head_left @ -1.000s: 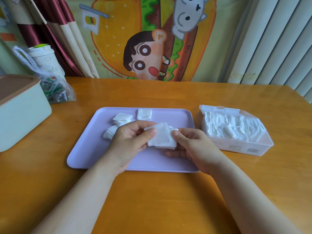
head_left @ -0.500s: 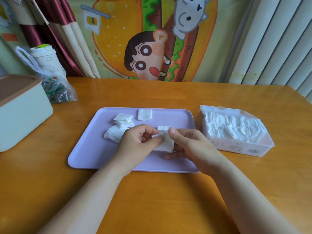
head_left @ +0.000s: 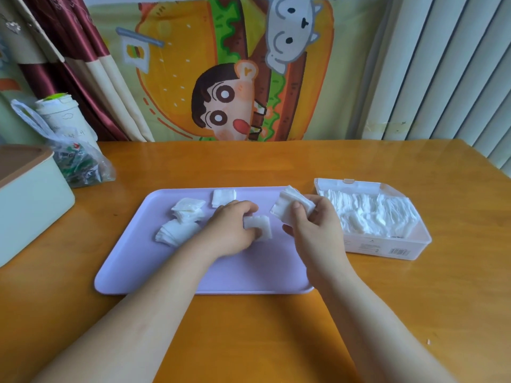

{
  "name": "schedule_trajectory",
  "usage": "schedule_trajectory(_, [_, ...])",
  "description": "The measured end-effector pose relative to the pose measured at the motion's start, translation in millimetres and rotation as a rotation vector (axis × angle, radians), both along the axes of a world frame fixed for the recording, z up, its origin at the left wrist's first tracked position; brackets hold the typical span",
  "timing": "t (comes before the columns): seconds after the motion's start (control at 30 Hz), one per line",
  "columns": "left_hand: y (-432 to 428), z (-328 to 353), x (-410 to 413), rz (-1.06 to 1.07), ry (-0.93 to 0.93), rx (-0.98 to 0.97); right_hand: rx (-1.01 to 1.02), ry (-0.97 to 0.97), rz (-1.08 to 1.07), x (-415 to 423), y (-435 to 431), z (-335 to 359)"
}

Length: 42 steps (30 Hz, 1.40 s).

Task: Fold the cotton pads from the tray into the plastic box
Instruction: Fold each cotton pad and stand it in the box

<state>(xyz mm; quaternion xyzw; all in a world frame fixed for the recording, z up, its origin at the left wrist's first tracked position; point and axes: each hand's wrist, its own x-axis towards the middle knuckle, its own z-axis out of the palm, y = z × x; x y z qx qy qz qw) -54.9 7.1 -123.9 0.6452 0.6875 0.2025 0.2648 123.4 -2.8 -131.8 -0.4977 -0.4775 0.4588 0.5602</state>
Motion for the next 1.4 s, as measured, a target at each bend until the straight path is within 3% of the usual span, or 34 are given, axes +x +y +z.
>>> schedule_trajectory(0.13, [-1,8,-8,0.029,-0.113,-0.173,-0.06,0.006,0.011,1,0,0])
schedule_trajectory(0.3, [-24,13,-19,0.131,-0.288,-0.111,-0.134,0.015,0.033,-1,-5,3])
schedule_trajectory(0.43, [-52,29,-23,0.121,-0.838,-0.101,-0.146,0.021,0.115,0,-11,11])
schedule_trajectory(0.5, [-67,36,-22,0.09,-0.973,-0.069,-0.14,0.075,0.223,-1,-18,19])
schedule_trajectory(0.6, [-82,44,-17,0.085,-0.93,-0.002,-0.139,0.129,0.433,-4,-30,33])
schedule_trajectory(0.7, [-91,46,-14,0.083,-0.764,0.084,-0.109,0.086,0.542,-2,-42,44])
schedule_trajectory(1.03, [-115,51,5,0.115,-0.761,0.143,-0.044,-0.081,0.611,27,-77,59])
schedule_trajectory(1.17, [-121,55,13,0.138,-0.748,0.133,-0.073,0.002,0.68,37,-90,65])
schedule_trajectory(1.3, [-123,54,14,0.106,-0.661,0.059,-0.054,-0.058,0.602,39,-97,56])
schedule_trajectory(1.4, [-127,54,15,0.067,-0.753,-0.023,-0.119,0.008,0.545,42,-96,51])
